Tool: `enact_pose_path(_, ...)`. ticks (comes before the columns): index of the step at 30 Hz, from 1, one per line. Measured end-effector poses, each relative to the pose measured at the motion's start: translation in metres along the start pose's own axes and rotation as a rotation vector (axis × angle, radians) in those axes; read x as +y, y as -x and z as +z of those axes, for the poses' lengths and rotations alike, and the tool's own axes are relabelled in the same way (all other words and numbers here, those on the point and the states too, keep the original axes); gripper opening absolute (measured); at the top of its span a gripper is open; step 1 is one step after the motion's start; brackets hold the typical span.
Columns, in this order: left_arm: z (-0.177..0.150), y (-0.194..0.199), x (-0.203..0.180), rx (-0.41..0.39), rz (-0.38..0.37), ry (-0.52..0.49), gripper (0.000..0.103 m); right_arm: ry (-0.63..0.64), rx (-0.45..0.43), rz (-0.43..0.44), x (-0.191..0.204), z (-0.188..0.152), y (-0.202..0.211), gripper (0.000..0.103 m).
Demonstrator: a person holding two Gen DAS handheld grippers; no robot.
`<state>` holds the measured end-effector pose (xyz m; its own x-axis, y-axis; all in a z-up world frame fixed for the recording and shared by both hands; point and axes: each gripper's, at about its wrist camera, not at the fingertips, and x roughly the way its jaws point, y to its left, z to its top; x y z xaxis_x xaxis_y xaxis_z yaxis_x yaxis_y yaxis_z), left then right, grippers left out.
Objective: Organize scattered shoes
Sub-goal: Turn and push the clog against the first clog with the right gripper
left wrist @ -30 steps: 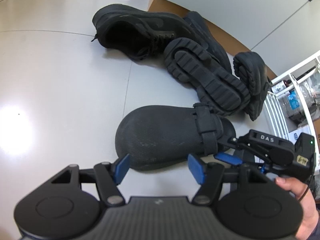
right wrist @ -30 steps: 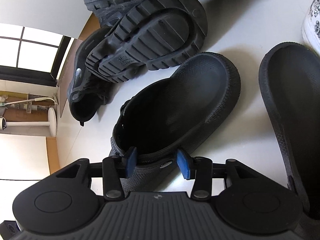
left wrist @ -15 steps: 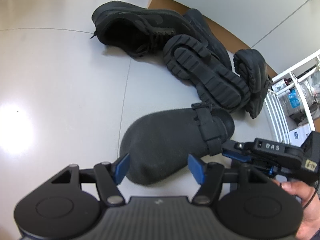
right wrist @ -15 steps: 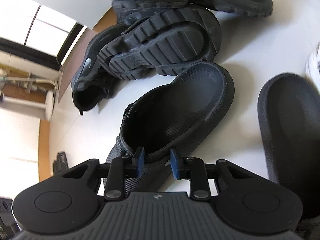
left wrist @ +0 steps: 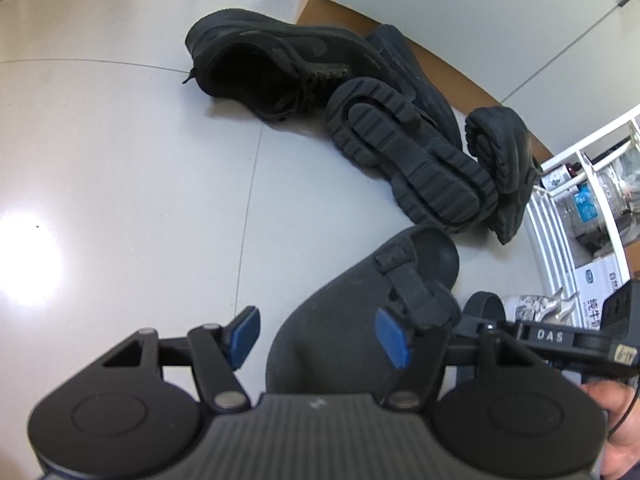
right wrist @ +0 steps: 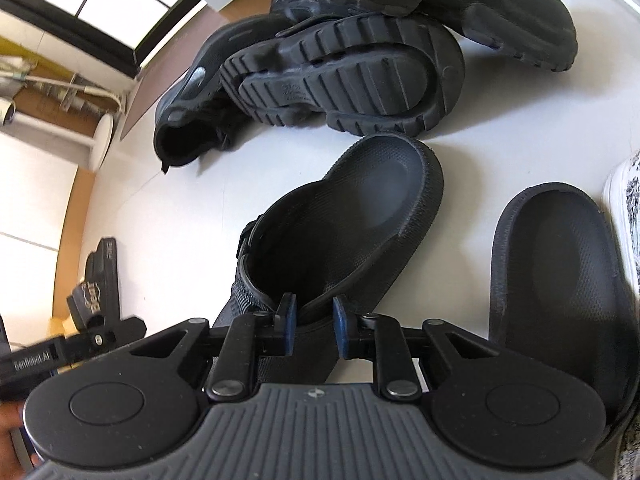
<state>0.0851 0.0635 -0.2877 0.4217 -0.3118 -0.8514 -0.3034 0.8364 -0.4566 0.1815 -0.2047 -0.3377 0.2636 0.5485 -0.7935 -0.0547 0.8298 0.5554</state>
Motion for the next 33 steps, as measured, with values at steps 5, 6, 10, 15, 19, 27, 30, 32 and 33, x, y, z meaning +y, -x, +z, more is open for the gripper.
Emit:
enact_pose_path(5,0.002,0.0,0.002,-0.003,0.001,0.009,0.067,-0.014,-0.037,0.01,0.0,-0.002,0.013,0.067)
enact_pose_path(6,0.002,0.0,0.002,-0.003,0.001,0.009,0.067,-0.021,-0.042,0.021,0.0,-0.003,0.014,0.077)
enact_pose_path(10,0.002,0.001,0.004,0.0,-0.005,0.016,0.067,-0.008,-0.023,0.027,0.009,-0.007,0.007,0.088)
enact_pose_path(15,0.005,-0.004,0.004,0.003,0.001,0.02,0.067,-0.013,-0.007,-0.018,0.018,-0.012,-0.015,0.091)
enact_pose_path(19,0.005,-0.005,0.004,0.005,0.004,0.021,0.067,-0.025,-0.034,-0.035,0.023,-0.014,-0.025,0.092)
enact_pose_path(27,0.004,-0.009,0.006,0.015,0.004,0.035,0.067,0.034,-0.023,-0.039,0.015,-0.013,-0.028,0.079)
enact_pose_path(30,0.003,-0.011,0.005,0.022,0.004,0.033,0.067,0.079,-0.001,-0.054,0.016,-0.014,-0.025,0.079)
enact_pose_path(32,0.003,-0.011,0.004,0.021,0.003,0.031,0.067,0.11,0.026,-0.06,0.017,-0.015,-0.023,0.079)
enact_pose_path(33,0.003,-0.012,0.003,0.021,0.003,0.031,0.067,0.114,0.033,-0.059,0.016,-0.015,-0.023,0.079)
